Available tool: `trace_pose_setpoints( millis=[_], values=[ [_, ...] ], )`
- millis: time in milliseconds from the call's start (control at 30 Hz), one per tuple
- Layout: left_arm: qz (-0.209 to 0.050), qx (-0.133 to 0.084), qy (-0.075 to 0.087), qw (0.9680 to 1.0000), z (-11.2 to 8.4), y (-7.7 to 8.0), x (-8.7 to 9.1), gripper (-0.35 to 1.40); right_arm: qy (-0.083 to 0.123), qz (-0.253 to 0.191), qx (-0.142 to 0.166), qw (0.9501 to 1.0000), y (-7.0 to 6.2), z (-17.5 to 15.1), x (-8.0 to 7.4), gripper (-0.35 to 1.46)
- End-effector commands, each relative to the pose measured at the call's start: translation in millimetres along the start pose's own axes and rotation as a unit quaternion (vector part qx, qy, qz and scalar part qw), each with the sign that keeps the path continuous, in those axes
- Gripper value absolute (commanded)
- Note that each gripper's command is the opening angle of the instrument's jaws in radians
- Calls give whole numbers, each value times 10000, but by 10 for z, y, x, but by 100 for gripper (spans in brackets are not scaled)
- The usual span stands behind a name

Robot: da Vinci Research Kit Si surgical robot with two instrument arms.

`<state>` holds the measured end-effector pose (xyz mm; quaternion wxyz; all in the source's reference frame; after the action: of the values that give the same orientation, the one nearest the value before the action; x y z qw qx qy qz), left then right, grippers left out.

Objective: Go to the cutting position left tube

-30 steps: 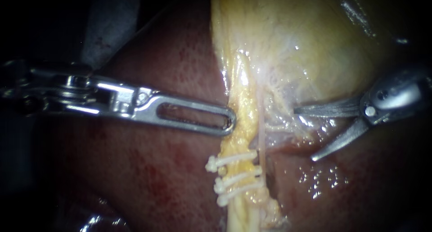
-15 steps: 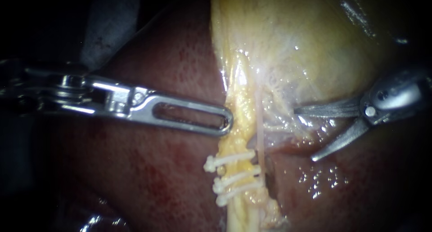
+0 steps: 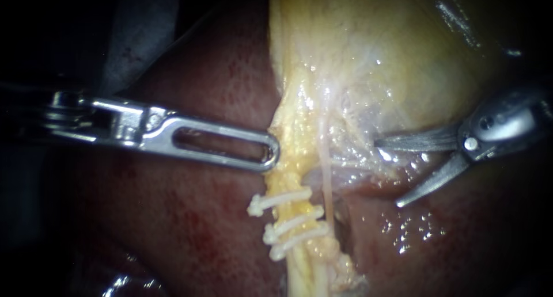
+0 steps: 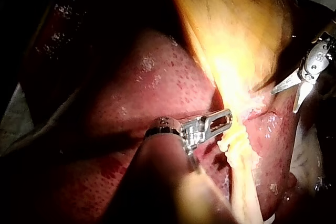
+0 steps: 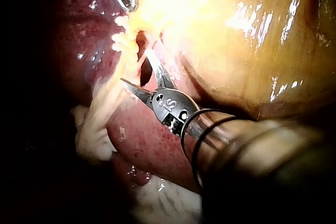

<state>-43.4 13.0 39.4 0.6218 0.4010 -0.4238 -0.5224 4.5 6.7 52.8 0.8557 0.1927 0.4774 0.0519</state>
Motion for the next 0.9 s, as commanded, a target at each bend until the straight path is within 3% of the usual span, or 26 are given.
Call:
trace_pose_setpoints(
  millis=[33, 300, 633, 733, 833, 900],
  values=[
    [-3, -3, -12, 10000, -1, -1, 0, -35, 1, 1, -4, 10000, 0, 0, 0, 115],
    [-7, 12, -20, 10000, -8, -2, 1, -35, 3, -39, 22, 10000, -1, 3, -2, 119],
    [-22, 23, -36, 10000, -7, -8, 1, -35, 28, 521, 93, 9986, -4, 14, 1, 122],
    [-22, 23, -35, 10000, -7, -8, 1, -35, 31, 785, 133, 9968, -6, 16, 3, 115],
    [-22, 23, -36, 10000, -7, -8, 0, -35, -71, 868, 179, 9960, -7, 17, 3, 107],
    [-22, 22, -37, 10000, -7, -8, 0, -35, -263, 888, 198, 9955, -7, 19, 4, 109]
  ],
)
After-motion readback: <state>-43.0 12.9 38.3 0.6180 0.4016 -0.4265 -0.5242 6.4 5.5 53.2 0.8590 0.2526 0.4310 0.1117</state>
